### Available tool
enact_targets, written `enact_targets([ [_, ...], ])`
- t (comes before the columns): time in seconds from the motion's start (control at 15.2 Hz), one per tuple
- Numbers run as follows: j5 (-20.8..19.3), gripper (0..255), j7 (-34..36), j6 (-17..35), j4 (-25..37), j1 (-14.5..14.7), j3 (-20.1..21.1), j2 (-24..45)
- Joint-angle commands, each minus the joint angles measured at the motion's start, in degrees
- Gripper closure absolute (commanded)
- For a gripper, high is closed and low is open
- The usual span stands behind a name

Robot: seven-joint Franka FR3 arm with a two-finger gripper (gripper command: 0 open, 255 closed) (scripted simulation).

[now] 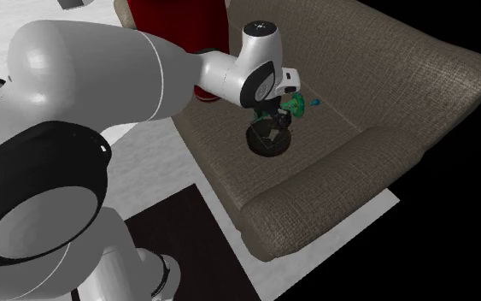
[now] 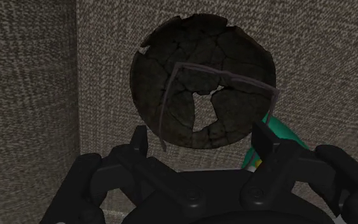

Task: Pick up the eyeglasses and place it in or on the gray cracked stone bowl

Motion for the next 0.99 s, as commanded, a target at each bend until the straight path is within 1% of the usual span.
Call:
enact_targets([
  [0.0,-1.2,0,3.4,-0.4,0.3,1.2,1.5,0.3],
  [0.33,-5.2,0,12.9,-1.9,3.1,4.6,5.3,3.1],
  [0.4,-5.6,0,13.6,-2.0,3.4,4.8,5.6,3.4],
  [0.86,-8.5,0,15.6,2.9,2.2,4.7,5.2,7.5],
  [0.92,-8.5,0,15.6,2.9,2.2,4.7,5.2,7.5],
])
